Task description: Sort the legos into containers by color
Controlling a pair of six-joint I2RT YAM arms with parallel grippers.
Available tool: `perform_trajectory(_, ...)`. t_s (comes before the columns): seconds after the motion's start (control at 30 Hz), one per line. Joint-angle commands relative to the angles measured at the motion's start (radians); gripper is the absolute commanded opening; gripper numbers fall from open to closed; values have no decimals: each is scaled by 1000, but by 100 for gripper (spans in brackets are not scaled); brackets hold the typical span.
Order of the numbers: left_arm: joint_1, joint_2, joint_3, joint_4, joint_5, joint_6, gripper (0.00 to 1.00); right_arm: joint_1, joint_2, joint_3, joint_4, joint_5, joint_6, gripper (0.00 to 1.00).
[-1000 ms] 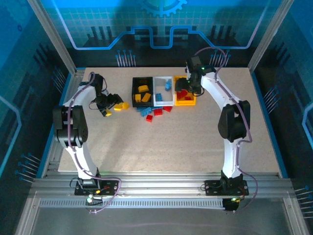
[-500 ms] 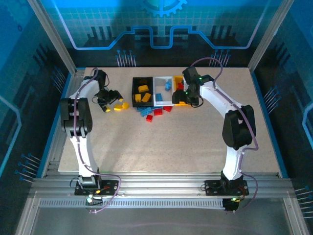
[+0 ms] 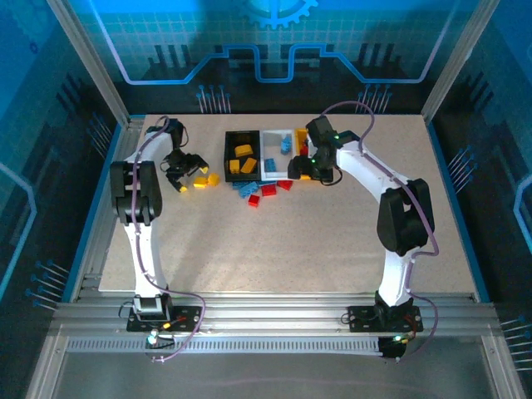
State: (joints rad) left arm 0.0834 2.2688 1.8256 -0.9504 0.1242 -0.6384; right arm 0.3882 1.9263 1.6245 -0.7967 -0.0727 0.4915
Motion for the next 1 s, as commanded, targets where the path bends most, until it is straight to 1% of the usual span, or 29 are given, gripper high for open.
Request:
perform_trajectory(0.0, -3, 13, 28, -85, -40, 4, 81, 12, -21, -21, 28, -25, 30, 79)
perform_trajectory(0.23, -36, 9, 29, -165, -130, 97, 79, 15, -21, -68, 94, -56, 66, 79)
perform_trajectory(0.33, -40, -8, 7, -170, -134, 109, 76, 18, -24, -88, 107, -62, 76, 79)
perform_trajectory(0.53, -43, -78, -93, -133, -124, 124, 67, 20, -48, -122, 115, -55, 65, 78)
perform_trajectory(0.67, -46, -95, -145, -105, -109, 131, 62, 19, -63, -132, 106, -49, 48, 78)
perform_trajectory(0.77, -47, -95, -168, -83, -101, 138, 55, 18, -77, -138, 97, -44, 36, 78)
perform_trajectory(0.8, -47, -95, -173, -77, -100, 138, 51, 18, -82, -140, 93, -42, 33, 78)
perform_trajectory(0.83, -46, -94, -175, -70, -97, 138, 48, 18, -88, -142, 89, -39, 29, 78)
perform_trajectory(0.87, -46, -94, -175, -67, -97, 138, 47, 18, -93, -141, 85, -37, 27, 78)
perform_trajectory(0.93, -46, -96, -175, -64, -92, 138, 41, 18, -104, -143, 76, -33, 21, 78)
perform_trajectory(0.97, -47, -99, -176, -62, -91, 139, 41, 18, -112, -145, 73, -31, 19, 78)
